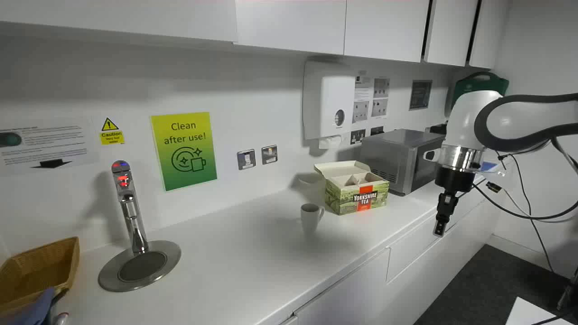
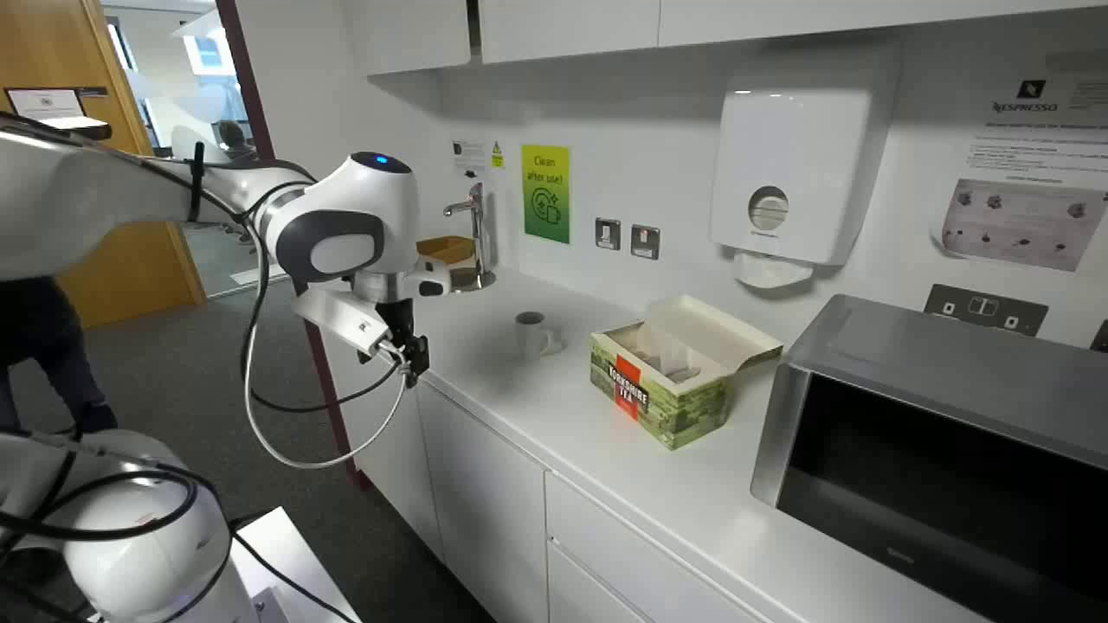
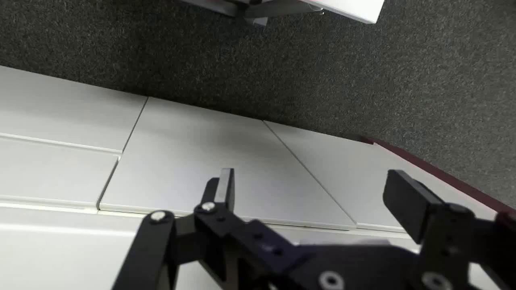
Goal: Remove one tea bag from the box and put it in the white mug.
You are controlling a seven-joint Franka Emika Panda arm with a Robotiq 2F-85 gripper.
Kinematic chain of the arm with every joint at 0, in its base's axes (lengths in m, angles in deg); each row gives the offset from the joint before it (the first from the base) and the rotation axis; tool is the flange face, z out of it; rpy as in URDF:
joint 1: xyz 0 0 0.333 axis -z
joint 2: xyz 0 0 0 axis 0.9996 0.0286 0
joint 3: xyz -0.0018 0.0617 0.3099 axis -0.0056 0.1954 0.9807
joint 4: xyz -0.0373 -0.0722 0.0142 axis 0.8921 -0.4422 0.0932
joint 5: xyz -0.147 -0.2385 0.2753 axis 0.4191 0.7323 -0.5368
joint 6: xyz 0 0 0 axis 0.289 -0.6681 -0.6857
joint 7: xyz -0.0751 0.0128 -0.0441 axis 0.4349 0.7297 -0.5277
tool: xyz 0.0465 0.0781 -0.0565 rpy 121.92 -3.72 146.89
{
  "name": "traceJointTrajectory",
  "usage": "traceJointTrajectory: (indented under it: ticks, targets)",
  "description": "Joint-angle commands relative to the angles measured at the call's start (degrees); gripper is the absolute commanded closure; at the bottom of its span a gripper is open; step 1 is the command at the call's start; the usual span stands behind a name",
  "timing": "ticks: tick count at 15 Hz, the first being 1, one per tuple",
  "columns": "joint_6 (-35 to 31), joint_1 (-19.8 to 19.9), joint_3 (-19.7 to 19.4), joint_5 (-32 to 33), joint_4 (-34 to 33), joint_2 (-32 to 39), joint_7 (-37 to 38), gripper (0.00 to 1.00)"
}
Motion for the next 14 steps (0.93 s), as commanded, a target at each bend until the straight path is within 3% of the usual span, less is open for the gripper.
traceJointTrajectory:
  ticks: [1,11,14]
  targets:
    - [0.23,0.92,0.75,-0.54,-0.13,0.12,-0.52,0.0]
    - [0.23,0.92,0.75,-0.54,-0.13,0.12,-0.52,0.0]
    - [-4.03,1.03,0.7,-4.41,0.24,0.46,2.2,0.0]
